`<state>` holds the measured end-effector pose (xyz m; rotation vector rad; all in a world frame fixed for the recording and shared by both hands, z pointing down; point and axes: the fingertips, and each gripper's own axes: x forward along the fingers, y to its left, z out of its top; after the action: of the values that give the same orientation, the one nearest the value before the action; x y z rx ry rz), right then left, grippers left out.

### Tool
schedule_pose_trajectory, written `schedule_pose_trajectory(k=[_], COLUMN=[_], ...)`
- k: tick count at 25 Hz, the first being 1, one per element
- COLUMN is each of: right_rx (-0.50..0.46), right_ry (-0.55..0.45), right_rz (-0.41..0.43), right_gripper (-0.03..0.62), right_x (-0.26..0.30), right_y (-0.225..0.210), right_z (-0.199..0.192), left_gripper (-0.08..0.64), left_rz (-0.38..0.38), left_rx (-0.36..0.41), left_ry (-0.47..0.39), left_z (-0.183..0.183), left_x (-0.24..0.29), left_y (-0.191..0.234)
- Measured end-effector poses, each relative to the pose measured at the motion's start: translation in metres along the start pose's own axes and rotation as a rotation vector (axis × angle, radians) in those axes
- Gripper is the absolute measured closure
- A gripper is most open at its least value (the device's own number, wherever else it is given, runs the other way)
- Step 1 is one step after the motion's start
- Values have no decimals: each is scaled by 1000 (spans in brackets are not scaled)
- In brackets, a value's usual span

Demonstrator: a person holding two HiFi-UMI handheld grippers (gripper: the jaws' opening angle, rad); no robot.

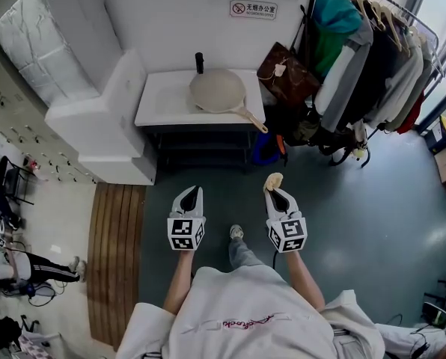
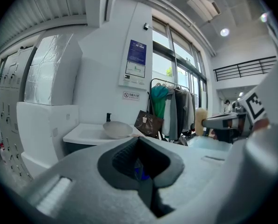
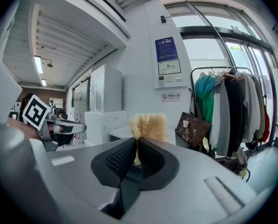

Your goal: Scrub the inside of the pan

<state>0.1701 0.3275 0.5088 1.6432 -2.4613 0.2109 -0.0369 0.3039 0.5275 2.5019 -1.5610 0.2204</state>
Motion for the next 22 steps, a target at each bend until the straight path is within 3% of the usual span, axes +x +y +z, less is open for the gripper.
schedule_pose_trajectory(k=[22], right_rx=[7], right_ry=[-22], right_rz=[25], right_gripper=[569], right_x=[155], right_y=[-106], right_z=[53], left_gripper=[560], left_rz=[0], left_rx=[27], left_ry=[-3], left_z=[69], left_x=[180], left_y=[40])
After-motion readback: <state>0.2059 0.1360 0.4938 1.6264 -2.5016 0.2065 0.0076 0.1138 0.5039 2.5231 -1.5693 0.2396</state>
